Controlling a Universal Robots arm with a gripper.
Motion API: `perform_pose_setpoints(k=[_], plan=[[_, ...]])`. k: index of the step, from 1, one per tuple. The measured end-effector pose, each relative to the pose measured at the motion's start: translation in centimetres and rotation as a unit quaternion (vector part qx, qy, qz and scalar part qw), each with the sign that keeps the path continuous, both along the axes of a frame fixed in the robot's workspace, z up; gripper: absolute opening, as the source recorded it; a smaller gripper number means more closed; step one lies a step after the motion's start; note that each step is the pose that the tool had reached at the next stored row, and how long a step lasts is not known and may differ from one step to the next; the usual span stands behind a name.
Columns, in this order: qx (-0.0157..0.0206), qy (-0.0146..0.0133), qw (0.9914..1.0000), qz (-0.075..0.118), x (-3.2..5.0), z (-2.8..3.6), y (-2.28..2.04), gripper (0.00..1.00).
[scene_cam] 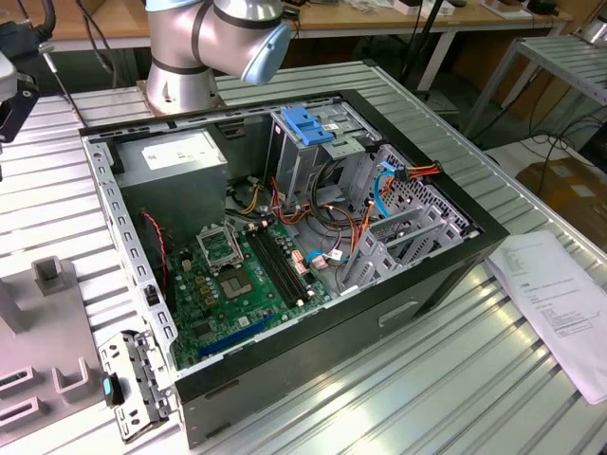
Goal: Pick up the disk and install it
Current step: 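Reach for the disk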
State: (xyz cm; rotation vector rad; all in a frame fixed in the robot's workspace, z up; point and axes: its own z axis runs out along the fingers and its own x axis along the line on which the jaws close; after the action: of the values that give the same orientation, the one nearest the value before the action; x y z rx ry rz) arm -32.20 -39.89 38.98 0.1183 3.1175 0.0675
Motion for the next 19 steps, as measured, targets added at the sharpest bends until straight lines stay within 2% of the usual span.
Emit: perform_pose_setpoints(k=[3,10,13,19], plan=[[0.0000,0.0000,1.00000,0.000,-0.93,-0.01,0.00,0.11],[0.0000,0.0003,1.00000,0.000,-1.86,-0.04,0.00,0.11],[0.0000,0.0003,1.00000,0.000,-2.94,-0.05,0.00,0.11],[0.0000,0.0004,1.00000,0.000,-4.49,-0.08,0.01,0.11]])
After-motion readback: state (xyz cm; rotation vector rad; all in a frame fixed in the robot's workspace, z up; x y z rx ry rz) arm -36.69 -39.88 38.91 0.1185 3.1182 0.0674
